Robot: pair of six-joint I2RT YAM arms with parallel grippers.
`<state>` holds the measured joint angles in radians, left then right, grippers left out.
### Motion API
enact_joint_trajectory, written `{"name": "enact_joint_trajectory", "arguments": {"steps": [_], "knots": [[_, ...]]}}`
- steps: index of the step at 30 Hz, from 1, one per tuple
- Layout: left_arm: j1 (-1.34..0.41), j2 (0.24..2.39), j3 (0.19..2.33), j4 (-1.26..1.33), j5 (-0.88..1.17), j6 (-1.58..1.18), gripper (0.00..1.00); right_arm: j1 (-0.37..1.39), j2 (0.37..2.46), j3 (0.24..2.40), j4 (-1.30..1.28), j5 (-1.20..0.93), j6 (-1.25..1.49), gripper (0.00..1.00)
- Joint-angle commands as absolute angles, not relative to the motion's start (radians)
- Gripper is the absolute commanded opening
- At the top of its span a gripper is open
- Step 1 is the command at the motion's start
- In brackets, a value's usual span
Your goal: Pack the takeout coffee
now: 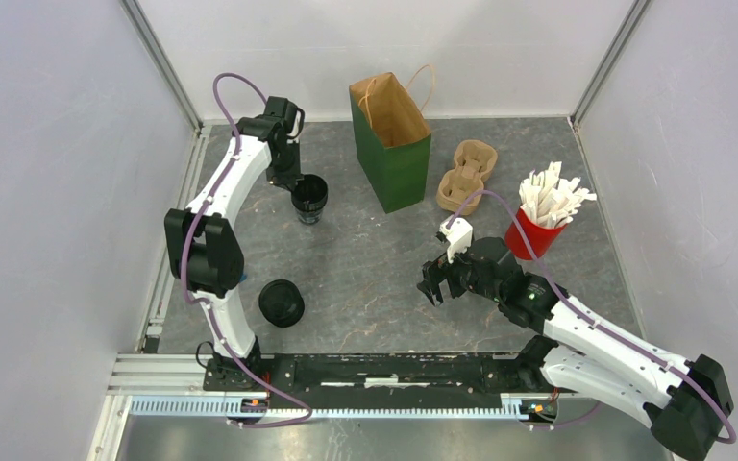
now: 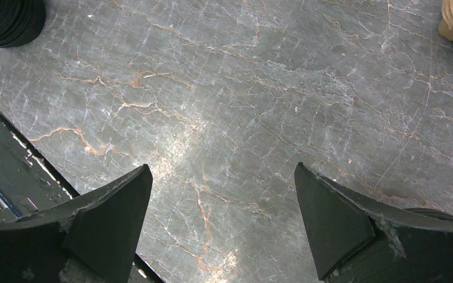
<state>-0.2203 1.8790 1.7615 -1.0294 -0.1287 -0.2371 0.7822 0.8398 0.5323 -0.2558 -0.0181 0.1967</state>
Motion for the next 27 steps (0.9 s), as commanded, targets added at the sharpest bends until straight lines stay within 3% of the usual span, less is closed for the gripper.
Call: {"name": "enact_joint_trajectory", "arguments": {"steps": [1,6,10,12,20,27], "knots": [[-0.223,1.892,1.814,-1.044,-0.132,-0.222,0.13,0.779,0.832,0.529,-0.233,-0.006,0.198,0.98],[-0.224,1.894,1.815,-1.049,-0.127,-0.216,0.02,0.779,0.829,0.528,-0.235,-0.006,0.198,0.98],[-0.224,1.894,1.819,-1.061,-0.137,-0.215,0.19,0.779,0.831,0.530,-0.233,-0.006,0.198,0.98],[-0.222,1.896,1.819,-1.063,-0.143,-0.212,0.20,0.779,0.832,0.528,-0.234,-0.006,0.198,0.98],[-0.223,1.903,1.822,-1.071,-0.145,-0.201,0.02,0.779,0.834,0.526,-0.230,-0.006,0.198,0.98],[-0.222,1.898,1.837,-1.082,-0.152,-0.222,0.02,0.779,0.837,0.524,-0.228,-0.006,0.198,0.98]]}}
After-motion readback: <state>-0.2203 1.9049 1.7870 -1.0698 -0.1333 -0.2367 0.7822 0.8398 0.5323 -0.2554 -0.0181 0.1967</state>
